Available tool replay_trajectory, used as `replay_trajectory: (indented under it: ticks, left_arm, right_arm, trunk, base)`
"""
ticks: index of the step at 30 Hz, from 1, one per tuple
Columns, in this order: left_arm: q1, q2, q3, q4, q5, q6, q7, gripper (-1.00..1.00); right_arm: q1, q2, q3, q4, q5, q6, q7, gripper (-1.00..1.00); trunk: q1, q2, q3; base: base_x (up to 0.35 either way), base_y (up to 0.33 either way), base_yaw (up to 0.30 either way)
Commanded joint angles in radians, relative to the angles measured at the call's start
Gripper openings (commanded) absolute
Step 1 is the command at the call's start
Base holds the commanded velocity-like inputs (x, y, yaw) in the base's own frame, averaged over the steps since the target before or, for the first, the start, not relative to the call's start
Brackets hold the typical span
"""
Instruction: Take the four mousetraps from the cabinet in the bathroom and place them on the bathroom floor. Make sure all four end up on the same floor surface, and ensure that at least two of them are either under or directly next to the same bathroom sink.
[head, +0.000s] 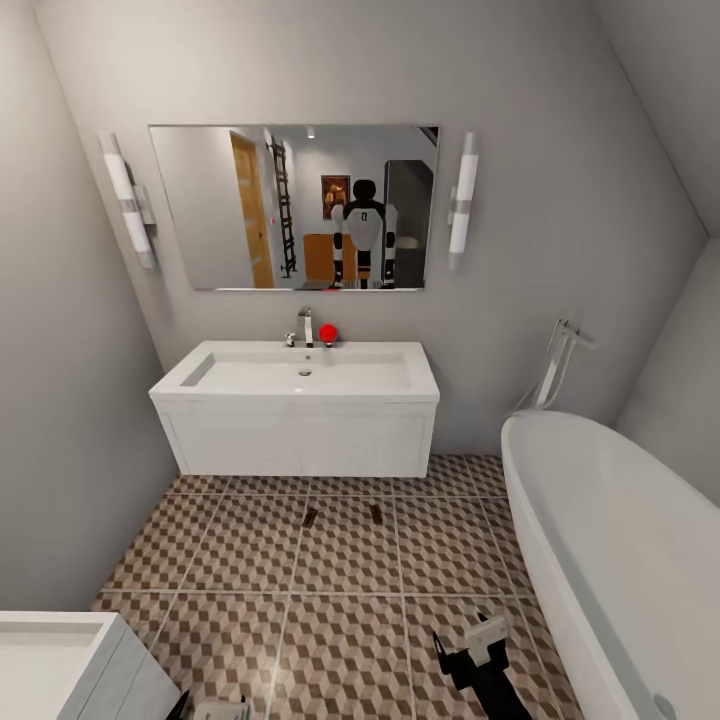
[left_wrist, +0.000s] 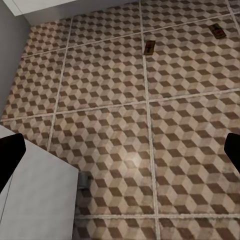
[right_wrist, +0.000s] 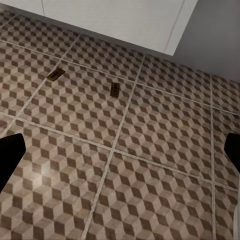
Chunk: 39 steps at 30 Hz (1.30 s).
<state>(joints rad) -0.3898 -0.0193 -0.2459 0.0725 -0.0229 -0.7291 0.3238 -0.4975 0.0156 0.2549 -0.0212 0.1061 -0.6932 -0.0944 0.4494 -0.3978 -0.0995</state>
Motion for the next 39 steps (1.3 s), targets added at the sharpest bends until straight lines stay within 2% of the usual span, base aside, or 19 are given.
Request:
replay_trajectory:
  ticks: [1, 35, 39]
  left_arm:
    - [-0.001, -0.001, -0.008, 0.004, -0.003, -0.004, 0.009, 1.00]
    - [0.003, -0.001, -0.007, 0.004, -0.002, -0.003, 0.009, 1.00]
    - [0.003, -0.005, -0.007, 0.004, -0.002, 0.013, 0.009, 1.00]
  right_arm:
    - [-0.001, 0.001, 0.001, 0.001, 0.010, -0.002, -0.010, 1.00]
    - [-0.001, 0.009, 0.001, 0.001, 0.010, -0.005, -0.011, 1.00]
    - [-0.001, 0.012, 0.001, 0.001, 0.010, -0.006, -0.018, 1.00]
  trunk:
    - [0.001, -0.002, -0.002]
    - [0.001, -0.002, -0.002]
    - [0.001, -0.002, -0.002]
  base:
    - [0.000, 0.000, 0.000]
    - [0.000, 0.000, 0.000]
    - [0.000, 0.000, 0.000]
